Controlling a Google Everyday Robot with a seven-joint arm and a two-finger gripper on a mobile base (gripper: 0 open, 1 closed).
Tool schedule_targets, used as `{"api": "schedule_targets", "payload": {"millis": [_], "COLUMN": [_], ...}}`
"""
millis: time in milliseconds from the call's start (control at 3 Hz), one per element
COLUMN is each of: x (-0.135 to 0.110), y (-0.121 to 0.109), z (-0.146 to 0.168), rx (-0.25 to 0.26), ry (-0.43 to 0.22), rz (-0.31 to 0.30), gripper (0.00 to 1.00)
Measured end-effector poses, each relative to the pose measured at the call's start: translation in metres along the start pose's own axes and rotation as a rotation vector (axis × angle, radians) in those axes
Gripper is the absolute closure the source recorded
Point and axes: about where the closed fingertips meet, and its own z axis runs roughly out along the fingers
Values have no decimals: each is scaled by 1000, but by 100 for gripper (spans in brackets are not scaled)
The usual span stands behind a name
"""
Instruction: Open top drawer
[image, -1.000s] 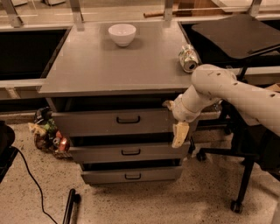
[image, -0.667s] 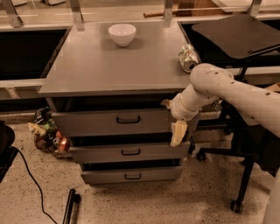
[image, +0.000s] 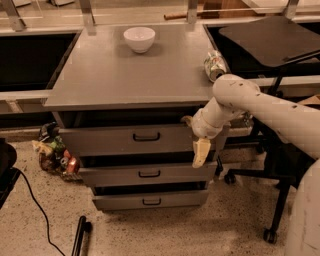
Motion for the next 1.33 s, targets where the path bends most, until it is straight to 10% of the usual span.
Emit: {"api": "schedule_targets", "payload": {"millis": [1333], "x": [-9], "y": [33], "z": [-30], "rx": [10], "ry": [12], "rz": [0], "gripper": [86]}}
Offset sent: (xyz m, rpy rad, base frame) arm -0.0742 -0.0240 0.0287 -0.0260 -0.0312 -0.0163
